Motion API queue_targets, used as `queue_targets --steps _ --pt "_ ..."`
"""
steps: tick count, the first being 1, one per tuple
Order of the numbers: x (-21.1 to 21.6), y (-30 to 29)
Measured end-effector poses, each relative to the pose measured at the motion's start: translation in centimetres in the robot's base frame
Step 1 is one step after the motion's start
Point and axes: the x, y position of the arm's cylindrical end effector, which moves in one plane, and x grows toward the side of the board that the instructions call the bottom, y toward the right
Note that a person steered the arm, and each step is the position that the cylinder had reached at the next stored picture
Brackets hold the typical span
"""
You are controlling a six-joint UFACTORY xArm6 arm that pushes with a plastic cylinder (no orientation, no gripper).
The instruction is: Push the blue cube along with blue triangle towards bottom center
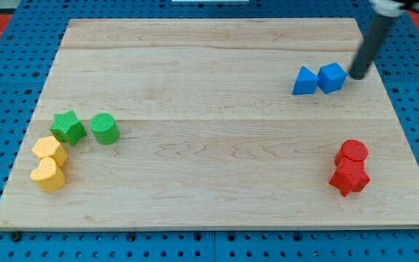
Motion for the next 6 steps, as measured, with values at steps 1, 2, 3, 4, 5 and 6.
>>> queue_targets --steps 1,2,3,4,5,6 --pt "2.0 -10.9" --pt "3.1 -17.7" --pt "1.7 -14.9" --pt "-1.5 -7.9" --pt "2.6 -14.0" --pt "7.4 -25.1"
